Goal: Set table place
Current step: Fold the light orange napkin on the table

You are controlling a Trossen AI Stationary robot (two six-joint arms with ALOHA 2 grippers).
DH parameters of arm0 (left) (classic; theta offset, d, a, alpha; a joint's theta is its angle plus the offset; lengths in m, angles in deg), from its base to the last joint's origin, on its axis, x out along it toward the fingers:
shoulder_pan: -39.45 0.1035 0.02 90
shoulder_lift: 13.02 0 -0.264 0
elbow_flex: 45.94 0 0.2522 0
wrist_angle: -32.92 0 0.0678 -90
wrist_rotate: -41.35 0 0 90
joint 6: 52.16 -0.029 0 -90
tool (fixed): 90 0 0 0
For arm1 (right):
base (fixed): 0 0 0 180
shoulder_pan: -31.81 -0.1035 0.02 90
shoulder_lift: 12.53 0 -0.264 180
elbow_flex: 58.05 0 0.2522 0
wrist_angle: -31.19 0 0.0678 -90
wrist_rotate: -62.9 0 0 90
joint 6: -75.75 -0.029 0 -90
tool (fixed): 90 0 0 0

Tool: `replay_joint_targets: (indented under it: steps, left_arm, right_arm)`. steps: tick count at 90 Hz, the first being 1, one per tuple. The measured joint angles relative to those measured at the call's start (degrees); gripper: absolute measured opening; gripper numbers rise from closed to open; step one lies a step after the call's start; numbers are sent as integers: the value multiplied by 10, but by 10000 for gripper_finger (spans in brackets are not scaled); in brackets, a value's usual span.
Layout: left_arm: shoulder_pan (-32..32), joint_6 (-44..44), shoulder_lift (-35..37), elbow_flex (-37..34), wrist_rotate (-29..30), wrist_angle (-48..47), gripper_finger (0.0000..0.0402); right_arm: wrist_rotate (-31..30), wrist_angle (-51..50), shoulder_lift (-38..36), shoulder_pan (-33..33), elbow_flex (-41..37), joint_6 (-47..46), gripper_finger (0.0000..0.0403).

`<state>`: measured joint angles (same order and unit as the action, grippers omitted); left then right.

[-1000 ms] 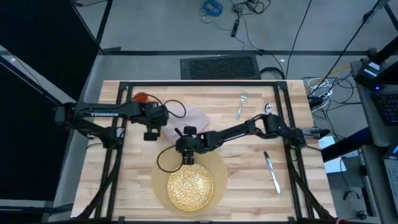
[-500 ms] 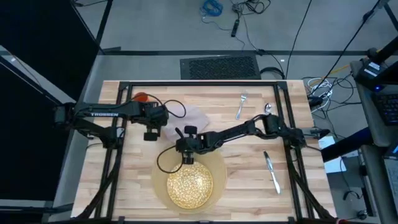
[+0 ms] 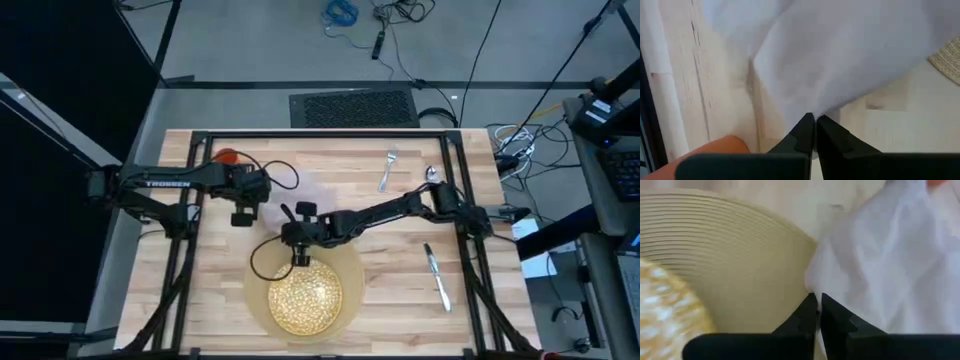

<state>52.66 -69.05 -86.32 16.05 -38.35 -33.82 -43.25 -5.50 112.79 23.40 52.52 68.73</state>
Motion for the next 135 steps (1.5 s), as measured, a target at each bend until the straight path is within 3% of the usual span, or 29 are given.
replay_joint_targets:
  steps: [25, 48, 70, 88, 103, 126, 135]
  left_arm:
    - [-15, -7, 0, 0, -50, 27, 0]
    - [-44, -21, 0, 0, -54, 123, 0]
    - [-60, -36, 0, 4, 5, 167, 0]
    - [-77, -45, 13, 33, 107, 199, 0]
    - [-73, -90, 29, 75, 149, 247, 0]
    - [-26, -145, 31, 156, 159, 257, 0]
    - [-5, -155, 31, 163, 159, 256, 0]
  right_arm:
    - [18, -134, -34, -21, 0, -70, 0]
    - [-119, -167, -66, -22, -1, -55, 0]
    - [-248, -228, -114, -14, -1, -43, 0]
    - [-308, -256, -180, -3, -1, -42, 0]
    - [-346, -256, -228, 25, -1, -12, 0]
    - [-346, -253, -281, 99, -1, 45, 0]
    - [-310, -251, -290, 131, -1, 63, 0]
